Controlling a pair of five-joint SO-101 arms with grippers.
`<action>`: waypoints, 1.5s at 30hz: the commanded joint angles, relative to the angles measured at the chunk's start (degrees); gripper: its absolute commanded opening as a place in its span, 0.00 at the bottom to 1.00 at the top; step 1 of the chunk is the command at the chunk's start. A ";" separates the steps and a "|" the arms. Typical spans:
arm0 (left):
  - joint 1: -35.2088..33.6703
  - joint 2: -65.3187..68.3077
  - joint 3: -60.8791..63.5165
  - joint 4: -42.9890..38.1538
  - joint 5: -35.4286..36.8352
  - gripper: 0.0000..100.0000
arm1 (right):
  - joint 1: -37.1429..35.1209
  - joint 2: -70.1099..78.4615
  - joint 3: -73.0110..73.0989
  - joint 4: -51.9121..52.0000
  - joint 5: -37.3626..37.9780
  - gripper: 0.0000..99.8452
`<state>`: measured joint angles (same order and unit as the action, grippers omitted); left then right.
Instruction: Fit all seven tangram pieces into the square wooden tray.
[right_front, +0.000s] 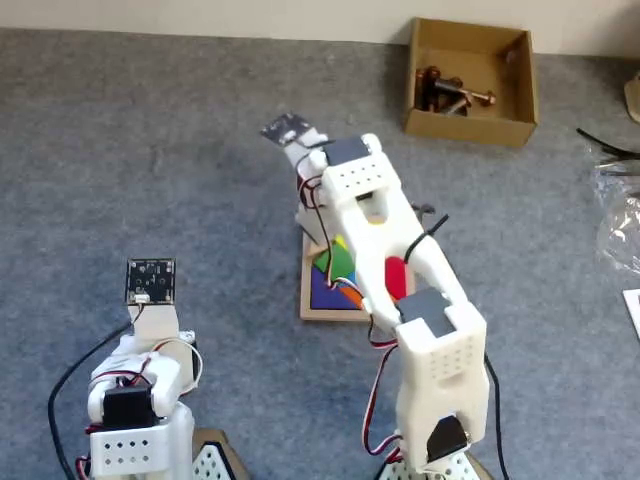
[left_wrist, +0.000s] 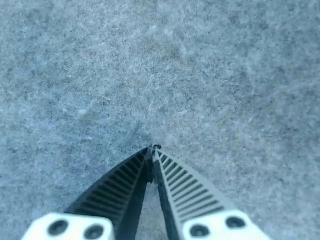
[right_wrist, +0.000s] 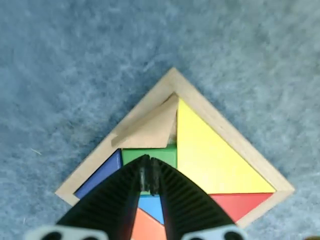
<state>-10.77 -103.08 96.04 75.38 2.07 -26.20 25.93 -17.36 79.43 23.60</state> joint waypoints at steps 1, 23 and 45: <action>-0.48 0.40 1.19 0.44 0.09 0.00 | -0.40 -4.35 -3.30 -0.57 0.26 0.00; -0.48 0.40 1.19 0.44 0.09 0.00 | -5.76 -2.59 1.10 -11.47 0.18 0.00; -0.48 0.40 1.19 0.44 0.09 0.00 | -1.19 3.65 1.27 -11.38 0.35 0.00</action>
<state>-10.77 -103.08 96.04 75.38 2.07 -29.27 31.12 -15.60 68.70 23.60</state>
